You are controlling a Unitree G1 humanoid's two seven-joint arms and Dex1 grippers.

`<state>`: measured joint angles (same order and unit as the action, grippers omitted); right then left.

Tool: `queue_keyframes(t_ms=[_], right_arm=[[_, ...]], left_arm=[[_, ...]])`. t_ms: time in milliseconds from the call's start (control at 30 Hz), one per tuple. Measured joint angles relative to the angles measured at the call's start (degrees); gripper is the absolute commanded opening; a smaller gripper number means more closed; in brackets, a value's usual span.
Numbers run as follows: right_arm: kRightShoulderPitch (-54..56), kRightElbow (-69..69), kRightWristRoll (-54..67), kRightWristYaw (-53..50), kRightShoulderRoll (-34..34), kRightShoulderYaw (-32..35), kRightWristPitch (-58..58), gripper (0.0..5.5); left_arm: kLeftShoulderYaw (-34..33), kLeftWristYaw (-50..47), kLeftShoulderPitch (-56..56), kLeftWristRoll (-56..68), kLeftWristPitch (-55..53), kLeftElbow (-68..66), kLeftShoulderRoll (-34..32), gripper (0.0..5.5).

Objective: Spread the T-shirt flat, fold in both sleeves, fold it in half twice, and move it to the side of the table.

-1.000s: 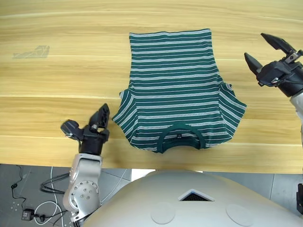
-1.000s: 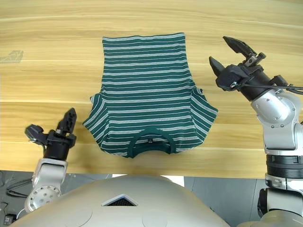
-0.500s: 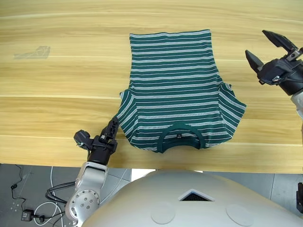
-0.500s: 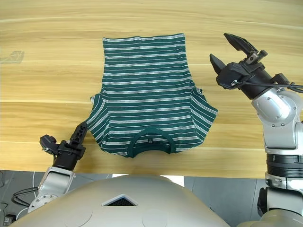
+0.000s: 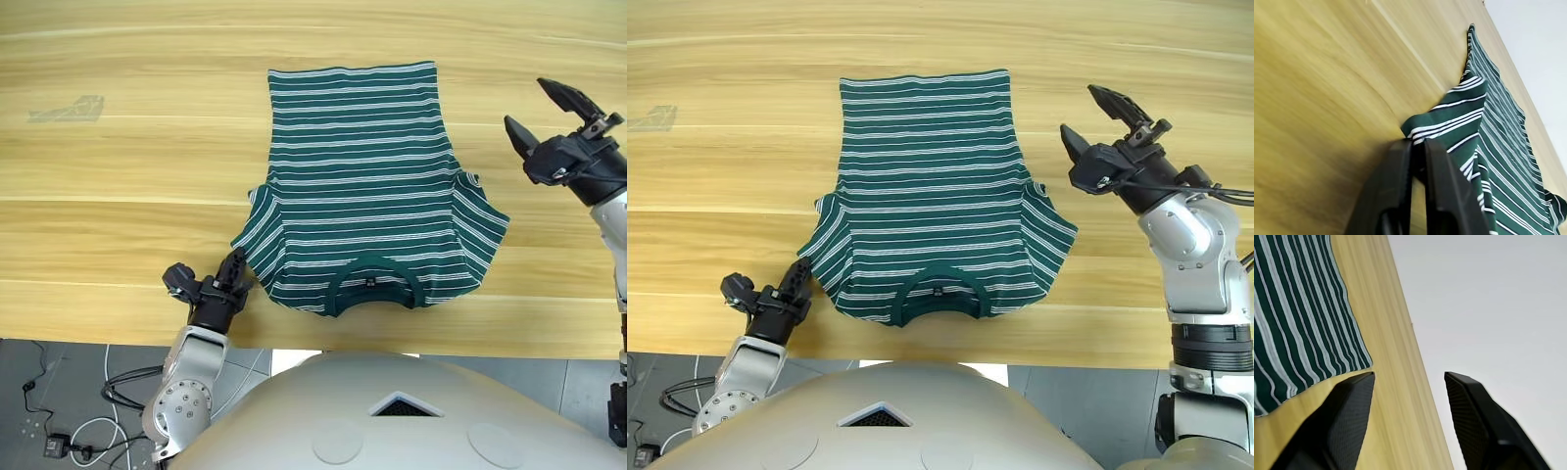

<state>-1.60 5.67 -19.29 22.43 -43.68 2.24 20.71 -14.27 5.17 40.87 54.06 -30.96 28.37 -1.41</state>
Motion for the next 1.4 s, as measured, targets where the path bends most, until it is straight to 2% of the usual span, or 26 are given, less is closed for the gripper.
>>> queue_keyframes(t_ms=[300, 500, 633, 900, 1100, 1333, 1400], right_arm=[[-0.42, -0.43, -1.26, -0.44, 0.29, -0.55, 0.46, 2.63], [-0.41, -0.82, -1.28, -0.5, 0.53, -0.88, 0.48, 2.63], [-0.4, -1.33, -1.33, -0.51, 1.33, -1.84, 0.49, 2.63], [-0.41, -1.95, -1.83, -0.93, 1.86, -3.03, 1.07, 2.63], [-0.52, -2.29, -1.86, -0.96, 2.28, -3.89, 1.23, 2.63], [-1.7, -2.52, -2.29, -1.03, 2.6, -4.48, 1.32, 2.63], [-1.72, -2.52, -2.29, -1.03, 2.65, -4.61, 1.32, 2.63]], left_arm=[[1.77, 0.51, -1.04, -4.03, 1.56, 0.01, -0.21, 0.03], [3.11, 4.65, -1.09, -11.09, 9.22, 5.85, -1.44, 0.03], [7.91, 6.54, -0.79, -19.54, 13.61, 6.5, -2.61, 0.03], [24.16, 11.53, 1.37, -39.37, 20.17, 1.22, -9.74, 0.03], [26.96, 12.08, 1.34, -42.23, 24.53, 1.3, -10.3, 0.03], [27.89, 10.72, 0.42, -45.08, 24.49, 1.64, -10.48, 0.03], [28.33, 10.29, 0.03, -45.83, 24.45, 1.61, -10.68, 0.32]])
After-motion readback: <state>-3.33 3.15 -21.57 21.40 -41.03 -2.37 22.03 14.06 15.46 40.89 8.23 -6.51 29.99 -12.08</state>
